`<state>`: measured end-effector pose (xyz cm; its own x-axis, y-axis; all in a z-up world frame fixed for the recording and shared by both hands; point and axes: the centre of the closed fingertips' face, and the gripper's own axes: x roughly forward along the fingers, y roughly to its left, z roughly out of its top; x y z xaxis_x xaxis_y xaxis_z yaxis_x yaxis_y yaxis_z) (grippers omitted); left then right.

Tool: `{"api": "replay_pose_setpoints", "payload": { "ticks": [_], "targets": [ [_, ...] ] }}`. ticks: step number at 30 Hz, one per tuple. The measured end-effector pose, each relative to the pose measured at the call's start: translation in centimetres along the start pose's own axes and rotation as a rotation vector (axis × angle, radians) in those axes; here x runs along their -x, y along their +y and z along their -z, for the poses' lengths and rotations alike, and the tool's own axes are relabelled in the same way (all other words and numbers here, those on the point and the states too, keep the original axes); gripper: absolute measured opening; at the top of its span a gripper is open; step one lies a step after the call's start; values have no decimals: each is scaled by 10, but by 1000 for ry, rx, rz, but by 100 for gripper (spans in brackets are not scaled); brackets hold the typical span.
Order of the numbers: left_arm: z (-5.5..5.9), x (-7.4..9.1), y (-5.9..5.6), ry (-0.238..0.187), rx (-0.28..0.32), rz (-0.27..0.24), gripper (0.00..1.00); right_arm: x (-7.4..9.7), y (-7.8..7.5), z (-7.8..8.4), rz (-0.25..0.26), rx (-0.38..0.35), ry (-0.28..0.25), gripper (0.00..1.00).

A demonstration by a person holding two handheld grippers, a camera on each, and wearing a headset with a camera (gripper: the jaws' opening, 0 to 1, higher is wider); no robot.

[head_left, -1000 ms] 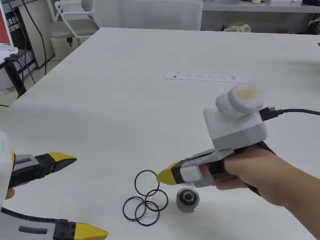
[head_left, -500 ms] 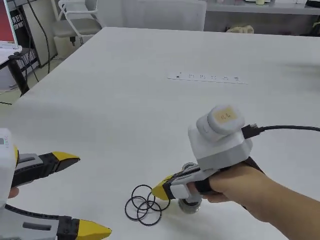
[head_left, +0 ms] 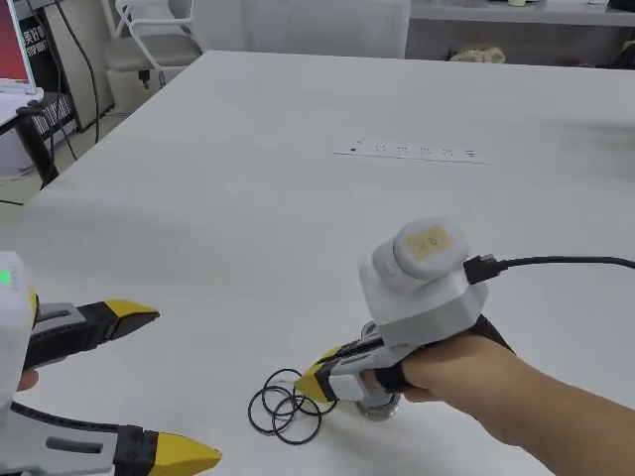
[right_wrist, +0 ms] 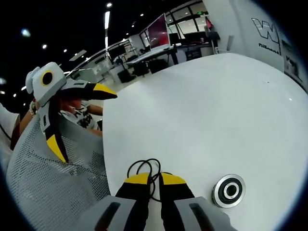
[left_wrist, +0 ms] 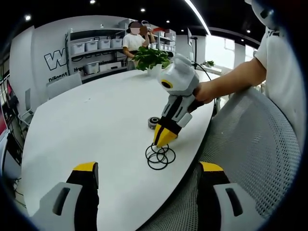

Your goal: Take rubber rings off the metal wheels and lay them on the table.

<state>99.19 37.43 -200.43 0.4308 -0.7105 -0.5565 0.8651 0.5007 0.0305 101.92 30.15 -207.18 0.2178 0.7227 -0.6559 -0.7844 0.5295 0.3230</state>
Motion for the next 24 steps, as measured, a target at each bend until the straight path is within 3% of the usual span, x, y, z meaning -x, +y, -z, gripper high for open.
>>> {"api": "replay_pose_setpoints", "payload": {
  "ticks": [12, 21, 24],
  "targets": [
    [0, 0, 0, -2, 4, 1, 82, 9, -5, -8, 10, -5, -20, 9],
    [-2, 0, -2, -6, 6, 4, 82, 21, 1, -24, 13, 52, -53, 16],
    [-2, -1, -3, -5, 4, 10, 82, 24, 5, -25, -1, 84, -39, 19]
  ]
}}
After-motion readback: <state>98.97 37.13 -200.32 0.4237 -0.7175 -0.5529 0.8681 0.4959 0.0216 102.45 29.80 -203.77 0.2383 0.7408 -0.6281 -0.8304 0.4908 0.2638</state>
